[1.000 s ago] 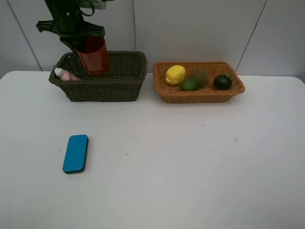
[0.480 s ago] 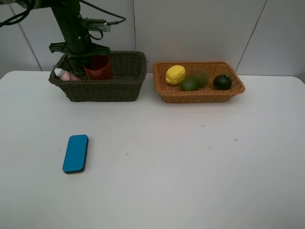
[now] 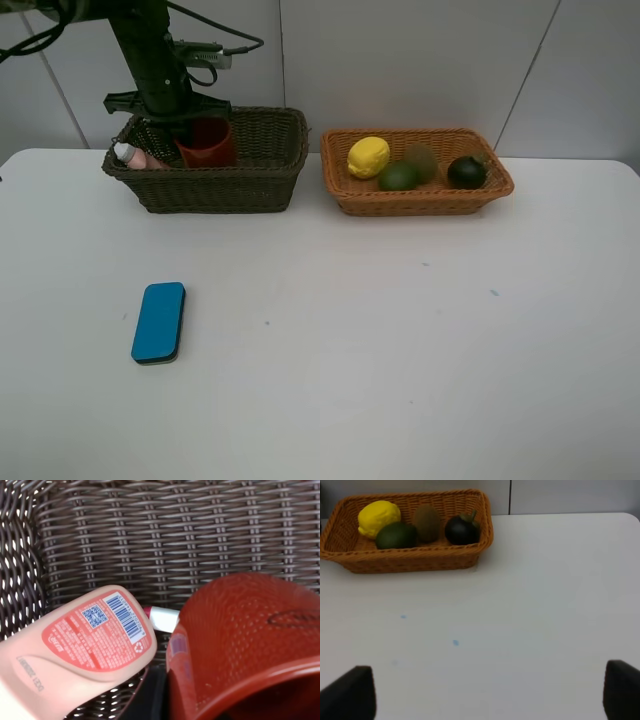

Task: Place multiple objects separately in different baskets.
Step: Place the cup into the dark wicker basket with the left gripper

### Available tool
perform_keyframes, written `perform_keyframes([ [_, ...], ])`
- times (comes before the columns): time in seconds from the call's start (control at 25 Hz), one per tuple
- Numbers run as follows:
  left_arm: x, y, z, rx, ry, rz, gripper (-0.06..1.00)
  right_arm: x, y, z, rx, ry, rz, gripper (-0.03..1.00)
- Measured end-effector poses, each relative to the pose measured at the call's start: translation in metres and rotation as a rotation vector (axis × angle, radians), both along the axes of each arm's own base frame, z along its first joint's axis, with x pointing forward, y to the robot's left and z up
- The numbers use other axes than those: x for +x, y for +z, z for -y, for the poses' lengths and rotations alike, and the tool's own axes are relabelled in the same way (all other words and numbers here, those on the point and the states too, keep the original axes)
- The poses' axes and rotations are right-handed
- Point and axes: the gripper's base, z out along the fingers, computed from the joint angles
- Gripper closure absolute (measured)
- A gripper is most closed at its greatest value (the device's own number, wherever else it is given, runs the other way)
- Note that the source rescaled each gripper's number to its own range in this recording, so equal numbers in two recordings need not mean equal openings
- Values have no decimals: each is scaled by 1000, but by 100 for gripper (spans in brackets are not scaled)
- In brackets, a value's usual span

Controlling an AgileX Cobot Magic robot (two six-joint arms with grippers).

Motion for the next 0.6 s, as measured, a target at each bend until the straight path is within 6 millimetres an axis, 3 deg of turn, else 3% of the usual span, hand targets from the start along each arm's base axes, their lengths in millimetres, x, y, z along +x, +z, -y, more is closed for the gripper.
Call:
perform_keyframes([
  [0.2,0,0,-1,-6,27,-2,94,0,0,0,0,0,0,-3],
  [0.36,1,0,-3,14,-55,4,92,0,0,0,0,0,0,-3],
  [0.4,1,0,-3,20,-78,5,87,0,0,0,0,0,0,-3],
  [0.48,1,0,-4,27,-98,6,66,0,0,0,0,0,0,-3],
  [0.6,2,0,-4,25,-89,7,20,0,0,0,0,0,0,-3],
])
